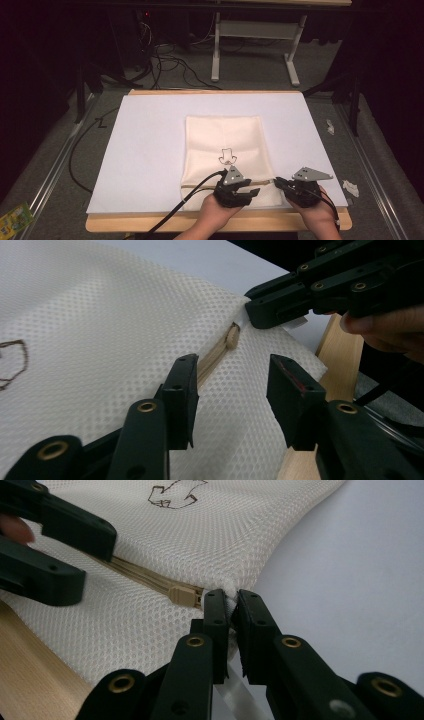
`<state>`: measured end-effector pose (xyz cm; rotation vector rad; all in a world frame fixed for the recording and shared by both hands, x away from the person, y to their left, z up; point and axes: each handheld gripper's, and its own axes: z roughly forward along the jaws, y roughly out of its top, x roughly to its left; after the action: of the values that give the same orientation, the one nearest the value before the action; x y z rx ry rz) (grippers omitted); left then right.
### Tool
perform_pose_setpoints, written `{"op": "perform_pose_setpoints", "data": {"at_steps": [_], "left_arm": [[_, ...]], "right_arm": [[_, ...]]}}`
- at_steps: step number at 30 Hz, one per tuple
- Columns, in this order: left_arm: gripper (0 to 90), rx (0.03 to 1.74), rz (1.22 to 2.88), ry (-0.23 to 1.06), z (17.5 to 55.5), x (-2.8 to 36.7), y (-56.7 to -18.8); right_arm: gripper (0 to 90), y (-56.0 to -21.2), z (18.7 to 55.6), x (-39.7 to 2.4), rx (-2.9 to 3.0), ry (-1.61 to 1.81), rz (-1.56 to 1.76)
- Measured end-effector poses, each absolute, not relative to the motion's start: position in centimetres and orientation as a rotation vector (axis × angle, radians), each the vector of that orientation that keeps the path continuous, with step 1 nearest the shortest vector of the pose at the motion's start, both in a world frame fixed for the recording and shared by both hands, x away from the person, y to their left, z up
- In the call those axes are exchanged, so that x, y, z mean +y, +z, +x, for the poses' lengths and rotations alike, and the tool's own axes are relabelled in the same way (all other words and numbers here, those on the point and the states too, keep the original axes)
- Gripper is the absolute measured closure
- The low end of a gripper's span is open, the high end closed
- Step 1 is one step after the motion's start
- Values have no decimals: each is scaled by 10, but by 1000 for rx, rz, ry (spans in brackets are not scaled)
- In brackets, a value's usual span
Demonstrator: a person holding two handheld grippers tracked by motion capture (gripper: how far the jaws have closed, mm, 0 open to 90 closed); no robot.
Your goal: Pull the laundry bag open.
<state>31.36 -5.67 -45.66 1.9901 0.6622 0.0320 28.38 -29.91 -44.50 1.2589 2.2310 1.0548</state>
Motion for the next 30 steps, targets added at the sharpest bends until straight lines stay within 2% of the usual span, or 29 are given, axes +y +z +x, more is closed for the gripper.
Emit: {"op": "perform_pose_setpoints", "data": {"at_steps": [5,9,14,24,30], "left_arm": [[627,666,2006,33,317,-70,-459],[713,678,2007,16,319,-78,-463],[733,698,2000,3,321,-85,-466],[857,727,1982,7,321,-95,-470],[869,720,1989,7,322,-94,-469]], "right_arm": [[851,-444,283,-299,2233,1063,1245],[852,-443,282,-298,2233,1069,1232],[854,-442,282,-298,2232,1079,1227],[856,-440,280,-296,2230,1089,1217],[855,-440,280,-295,2226,1094,1227]]}}
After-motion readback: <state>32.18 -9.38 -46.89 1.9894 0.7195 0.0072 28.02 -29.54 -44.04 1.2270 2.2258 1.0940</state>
